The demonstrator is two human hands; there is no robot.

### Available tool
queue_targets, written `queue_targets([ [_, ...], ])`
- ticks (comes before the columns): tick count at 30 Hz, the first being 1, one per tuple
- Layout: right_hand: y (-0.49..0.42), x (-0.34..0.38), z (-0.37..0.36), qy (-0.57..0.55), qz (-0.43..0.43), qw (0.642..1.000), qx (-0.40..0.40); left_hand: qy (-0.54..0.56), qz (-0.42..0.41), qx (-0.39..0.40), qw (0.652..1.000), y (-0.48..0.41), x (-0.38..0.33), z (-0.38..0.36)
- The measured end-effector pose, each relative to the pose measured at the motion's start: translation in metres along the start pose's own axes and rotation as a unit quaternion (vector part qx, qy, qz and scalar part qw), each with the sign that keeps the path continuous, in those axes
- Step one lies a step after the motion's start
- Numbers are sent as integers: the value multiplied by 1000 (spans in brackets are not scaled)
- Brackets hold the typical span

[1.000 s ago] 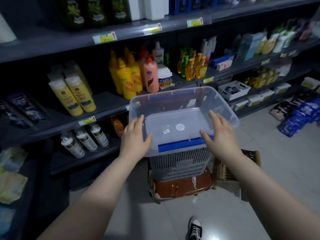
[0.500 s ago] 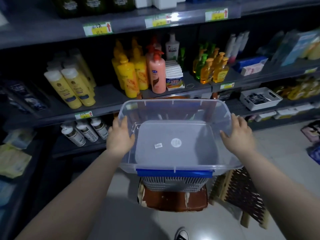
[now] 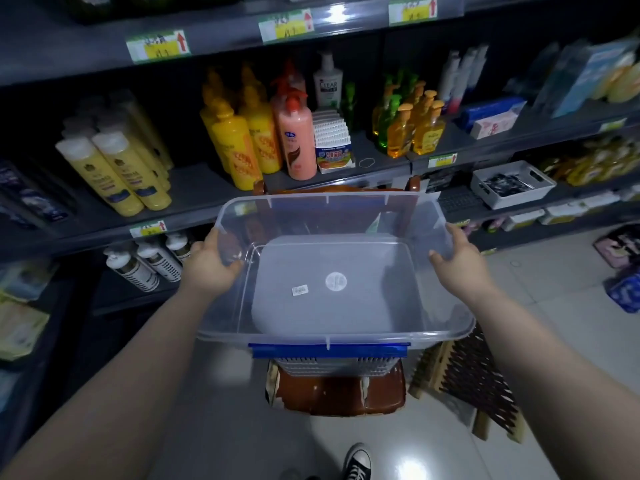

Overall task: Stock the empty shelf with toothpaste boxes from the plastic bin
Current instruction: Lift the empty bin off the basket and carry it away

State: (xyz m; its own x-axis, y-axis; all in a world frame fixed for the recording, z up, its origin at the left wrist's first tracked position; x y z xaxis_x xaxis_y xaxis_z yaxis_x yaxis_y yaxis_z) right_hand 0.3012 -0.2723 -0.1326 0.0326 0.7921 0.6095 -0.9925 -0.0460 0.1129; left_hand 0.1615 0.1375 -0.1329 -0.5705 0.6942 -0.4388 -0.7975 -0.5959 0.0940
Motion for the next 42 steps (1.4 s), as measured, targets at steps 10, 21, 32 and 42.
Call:
queue_targets([
  [10,65,-23,42,-16,-50,996,-78,40,-56,-4,998,19,-27,19],
  [21,190,-87,84,2,-189,961,-201,76,-183,78,977,50,-89,-12],
  [32,336,-179,137,-20,-336,891,-305,67,-308,205,926,139,-205,-91],
  [42,452,-284,197,-67,-424,823,-371,54,-427,246,869,278,-342,-147],
])
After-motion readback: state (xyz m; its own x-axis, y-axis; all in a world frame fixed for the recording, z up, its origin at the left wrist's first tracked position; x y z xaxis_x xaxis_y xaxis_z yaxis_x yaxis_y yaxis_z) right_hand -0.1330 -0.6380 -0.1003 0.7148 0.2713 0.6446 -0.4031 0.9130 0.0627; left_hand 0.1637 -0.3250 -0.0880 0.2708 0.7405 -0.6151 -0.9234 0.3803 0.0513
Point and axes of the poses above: each hand's wrist, its own y-axis away from the middle knuckle, its own z-axis out of the back of the hand, x = y × z, the point moved 7 cm from there along -y, towards the middle knuckle, and after that the axes turned 1 degree about -x, right-handed, at the moved point
